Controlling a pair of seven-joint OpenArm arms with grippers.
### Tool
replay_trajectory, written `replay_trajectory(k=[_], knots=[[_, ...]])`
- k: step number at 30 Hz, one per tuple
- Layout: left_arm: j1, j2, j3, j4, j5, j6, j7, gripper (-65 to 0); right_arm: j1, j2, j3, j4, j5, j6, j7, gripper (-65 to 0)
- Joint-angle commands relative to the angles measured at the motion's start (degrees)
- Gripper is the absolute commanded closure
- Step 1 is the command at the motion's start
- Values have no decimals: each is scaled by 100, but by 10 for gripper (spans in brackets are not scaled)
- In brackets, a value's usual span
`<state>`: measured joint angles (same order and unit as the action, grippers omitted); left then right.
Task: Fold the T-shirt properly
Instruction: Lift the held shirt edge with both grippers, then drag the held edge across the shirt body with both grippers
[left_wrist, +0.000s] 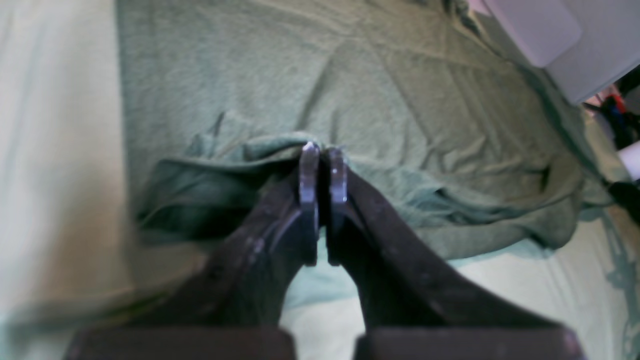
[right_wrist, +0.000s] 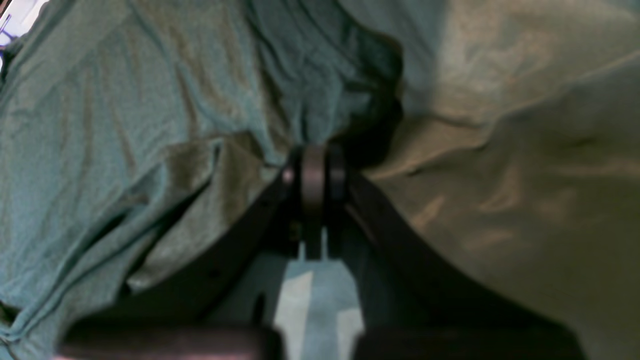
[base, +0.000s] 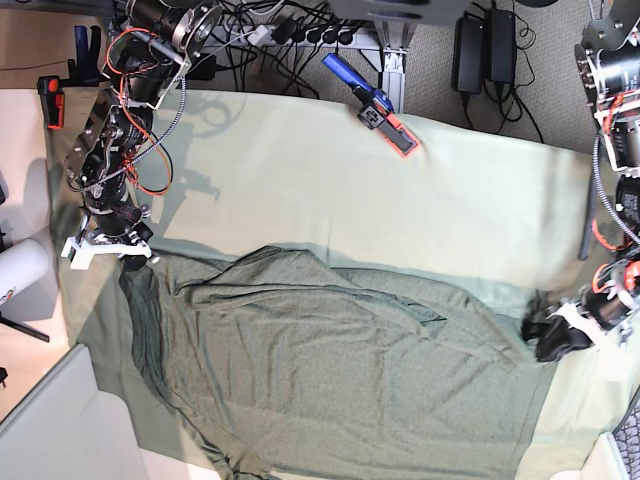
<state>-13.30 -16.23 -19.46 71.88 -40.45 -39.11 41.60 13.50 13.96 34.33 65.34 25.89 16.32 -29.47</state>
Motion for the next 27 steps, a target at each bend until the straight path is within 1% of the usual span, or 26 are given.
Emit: replay_trajectory(k=[1,4,6,8,14,16,21,27], knots=[[-72,-188,-140,92,-203,-89,-105,0,122,177,7,105,111,181,138,0],[120,-420,-439,92,-560,-89,-103,0,129,391,15,109,304,184,142,0],[192,-533,-472,92,-599,-89,-4,0,195,531,15,109,398,184,140,0],[190,-566,-459,92,-595,-89,103,0,330,603,15,107,380,184,122,0],[184,-570,-450,92,-566,-89,13,0,684,636,-92,94,142,192,55,0],[170,-570,-450,90,-396,-89,-76,0,778,634,-247,70,59,192,61,0],[168,-590,-308,90,63,-89,-551,0,1071,636,-693,-179,-551,186,365,0],[-20,-667,278,-79,566,-89,-944,0,1379,636,-811,-647,-675,188,481,0]])
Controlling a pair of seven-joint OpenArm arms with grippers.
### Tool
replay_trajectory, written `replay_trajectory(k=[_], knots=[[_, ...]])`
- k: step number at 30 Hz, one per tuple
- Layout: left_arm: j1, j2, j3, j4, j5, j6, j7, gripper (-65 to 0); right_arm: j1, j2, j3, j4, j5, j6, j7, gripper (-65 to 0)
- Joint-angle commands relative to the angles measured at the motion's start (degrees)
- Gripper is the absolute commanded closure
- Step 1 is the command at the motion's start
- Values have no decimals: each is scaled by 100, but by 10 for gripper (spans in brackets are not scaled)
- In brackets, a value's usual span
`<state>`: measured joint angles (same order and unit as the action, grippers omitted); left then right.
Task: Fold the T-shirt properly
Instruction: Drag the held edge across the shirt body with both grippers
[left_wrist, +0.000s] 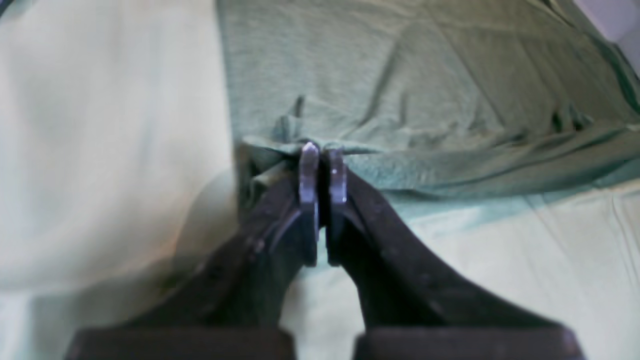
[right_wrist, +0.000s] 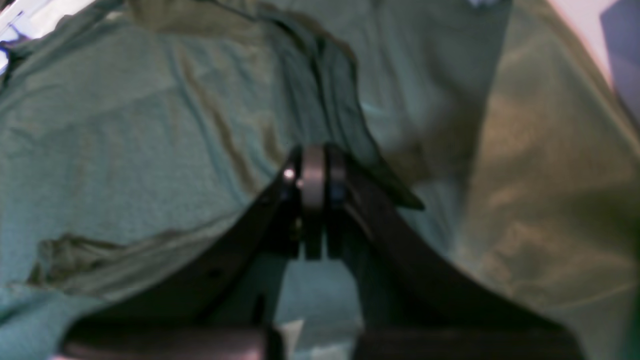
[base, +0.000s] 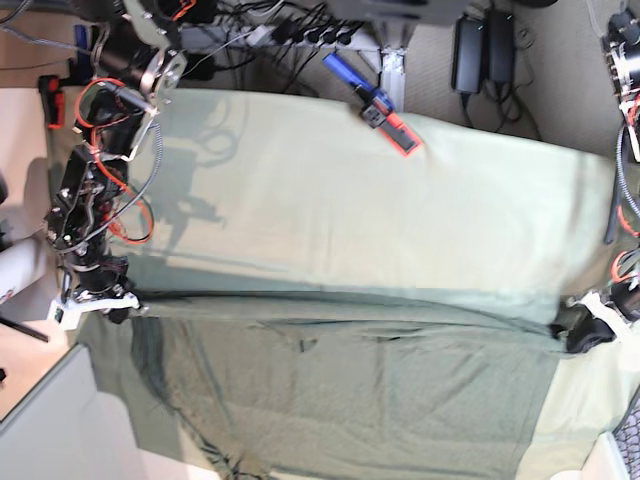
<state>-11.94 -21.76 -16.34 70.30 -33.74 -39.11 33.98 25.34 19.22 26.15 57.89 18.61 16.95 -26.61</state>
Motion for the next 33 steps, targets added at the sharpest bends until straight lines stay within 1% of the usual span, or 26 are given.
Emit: replay_trajectory(k=[1,4,11,14,17,19,20,23,24,25,28,29,30,32,33], knots=[[-236,-111,24,-4,-55,-89,-201,0,214,107,7,63,-63,122,260,0],[-474,-111,74,-358,2,-89,-256,0,210,109,7,46,-282,122,308,0],[-1003,-136,186,-1285,22,-89,-299,0,317,107,4,-195,-345,129,573,0],[-1082,-216,372,-1412,52,-89,-516,0,437,107,-4,-400,-365,131,682,0],[-1126,-308,570,-1412,227,-89,-719,0,568,109,-4,-557,-540,131,743,0],[-1161,-319,634,-1412,254,-89,-717,0,645,109,-4,-651,-605,131,772,0],[-1174,-317,660,-1412,258,-89,-721,-12,678,111,-4,-704,-605,131,787,0],[-1202,-317,680,-1414,262,-89,-793,-67,765,107,-4,-828,-621,131,885,0],[-1204,-319,680,-1414,282,-89,-839,-94,793,107,-4,-859,-621,131,887,0],[-1204,-319,680,-1414,286,-89,-850,-138,820,107,-4,-890,-619,131,887,0],[-1200,-315,732,-1421,269,-89,-846,-321,859,101,-4,-946,-614,131,994,0],[-1202,-315,772,-1423,269,-89,-846,-359,859,92,-4,-946,-614,131,1038,0],[-1202,-315,789,-1423,267,-33,-848,-374,859,90,-4,-946,-601,131,1036,-30],[-1202,-315,793,-1423,142,57,-817,-375,846,79,-4,-946,-527,129,1036,-268],[-1204,-319,780,-1423,20,151,-752,-374,846,76,-4,-946,-437,129,1036,-363]])
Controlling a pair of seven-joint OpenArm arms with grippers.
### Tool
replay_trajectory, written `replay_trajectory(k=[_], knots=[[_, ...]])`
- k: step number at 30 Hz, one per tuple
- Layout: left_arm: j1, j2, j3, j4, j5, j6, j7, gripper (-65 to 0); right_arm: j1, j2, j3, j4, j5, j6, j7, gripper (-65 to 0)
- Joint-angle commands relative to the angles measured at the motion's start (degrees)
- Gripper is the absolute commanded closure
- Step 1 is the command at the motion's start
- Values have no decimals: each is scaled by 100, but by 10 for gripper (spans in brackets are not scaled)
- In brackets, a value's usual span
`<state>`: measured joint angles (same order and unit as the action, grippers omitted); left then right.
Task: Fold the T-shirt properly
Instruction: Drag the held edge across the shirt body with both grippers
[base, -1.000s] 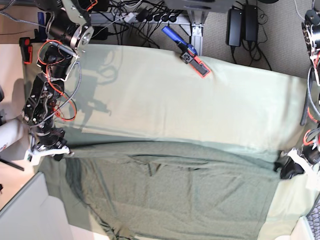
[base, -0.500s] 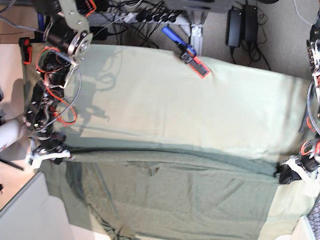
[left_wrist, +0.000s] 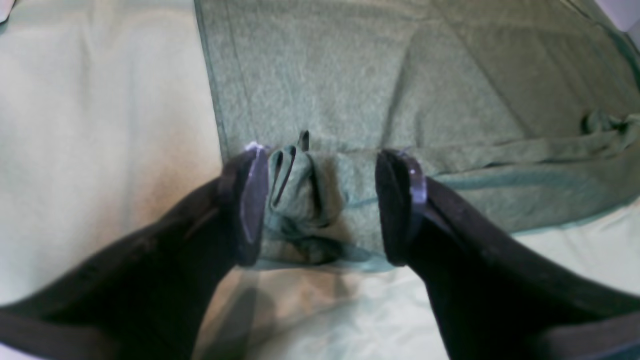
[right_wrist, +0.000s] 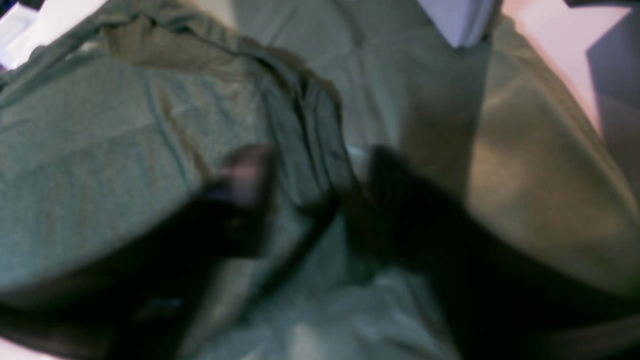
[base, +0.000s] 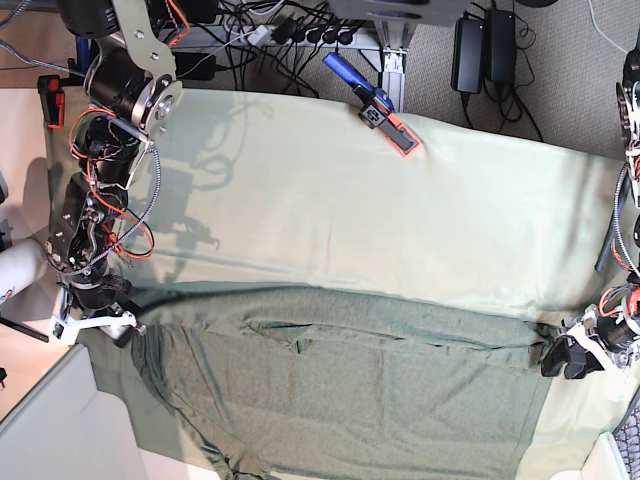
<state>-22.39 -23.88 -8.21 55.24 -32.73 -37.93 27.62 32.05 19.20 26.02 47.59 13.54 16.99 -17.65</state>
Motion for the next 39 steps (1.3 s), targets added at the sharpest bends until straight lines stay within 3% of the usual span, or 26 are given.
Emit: replay_trajectory(k=[1,7,10,13,19,28,32,39], knots=[[-160,-107,-72,83,-197,114,-42,-374,175,79,9,83,192,125,140,-424],[-155,-107,-697,85,-1143,92,807,-374,170,111,26,83,503,125,92,-441],[-74,-107,-1069,85,-1871,-207,1366,-374,138,109,234,83,564,116,-356,-441],[160,-105,-1246,85,-2365,-207,1530,-374,-39,107,706,83,955,96,-758,-441],[636,-101,-1351,85,-2653,-207,1521,-374,-498,46,1508,81,1641,79,-946,-441],[688,-11,-1508,83,-2835,-207,1554,-374,-560,-481,1521,81,1845,79,-719,-441],[684,151,-1508,83,-2881,-203,1547,-374,-557,-540,1521,81,1840,79,-586,-441],[487,592,-1508,-227,-2406,605,1130,-374,-560,-474,1519,81,1703,81,-553,-441]])
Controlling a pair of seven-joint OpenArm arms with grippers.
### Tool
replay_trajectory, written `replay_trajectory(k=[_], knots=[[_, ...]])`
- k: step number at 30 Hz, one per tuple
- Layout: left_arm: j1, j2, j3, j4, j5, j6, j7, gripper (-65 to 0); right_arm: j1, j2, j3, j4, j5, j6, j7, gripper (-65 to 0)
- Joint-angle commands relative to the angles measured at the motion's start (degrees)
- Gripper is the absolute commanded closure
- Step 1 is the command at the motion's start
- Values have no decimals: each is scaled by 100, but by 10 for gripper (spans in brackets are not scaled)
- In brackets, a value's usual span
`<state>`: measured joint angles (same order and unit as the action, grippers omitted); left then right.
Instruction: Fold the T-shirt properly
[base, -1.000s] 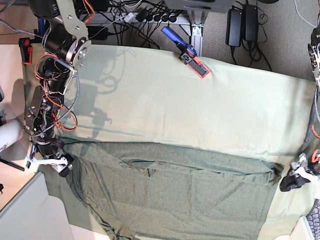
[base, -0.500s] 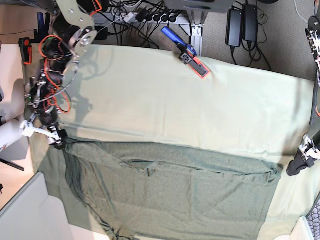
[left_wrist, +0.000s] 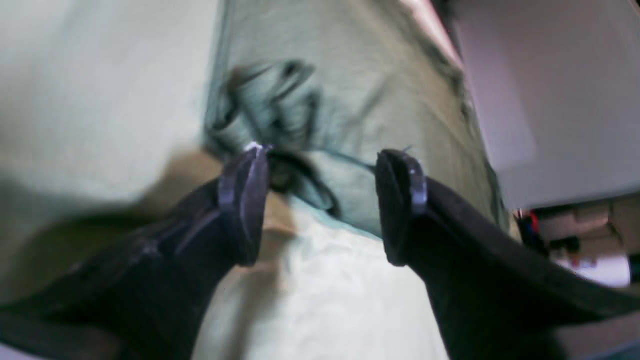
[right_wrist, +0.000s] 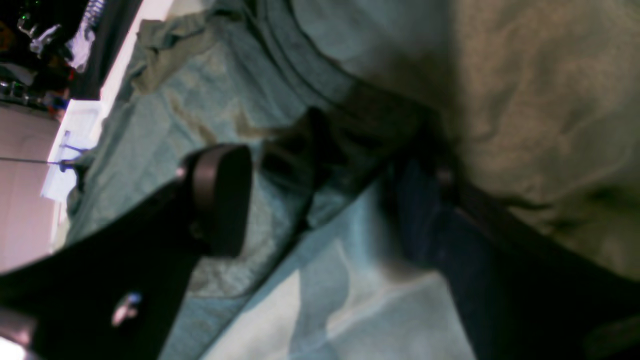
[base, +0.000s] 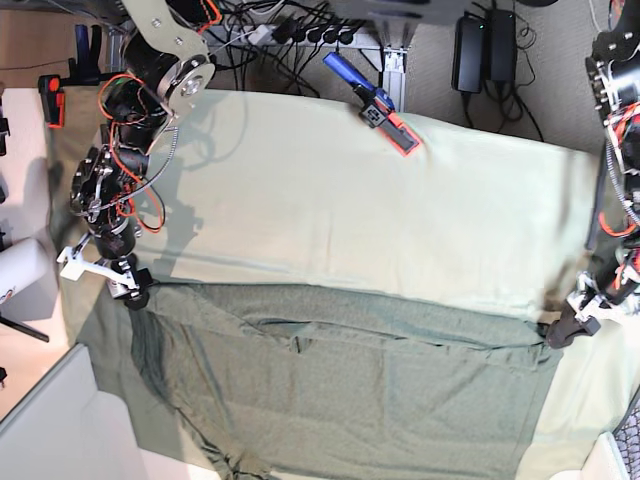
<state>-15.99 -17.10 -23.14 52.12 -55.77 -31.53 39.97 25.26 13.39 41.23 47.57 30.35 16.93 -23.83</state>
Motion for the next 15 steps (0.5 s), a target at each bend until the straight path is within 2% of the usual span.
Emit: replay_trajectory(k=[1,5,9,13,15], knots=[[-216,-44,-15,-31,-42,-37,-160,-374,120,109,0,83,-15,87,66,-441],[-540,37,-15,-522,162,4,-293,-374,120,105,-11,83,-35,87,46,-441],[-756,42,-15,-715,656,616,-378,-374,120,105,-11,83,-37,87,44,-441],[-780,39,-33,-713,1054,990,-378,-374,120,107,-11,83,-37,90,44,-441],[-782,20,-129,-706,1161,992,-369,-374,120,107,-11,83,-37,90,44,-441]])
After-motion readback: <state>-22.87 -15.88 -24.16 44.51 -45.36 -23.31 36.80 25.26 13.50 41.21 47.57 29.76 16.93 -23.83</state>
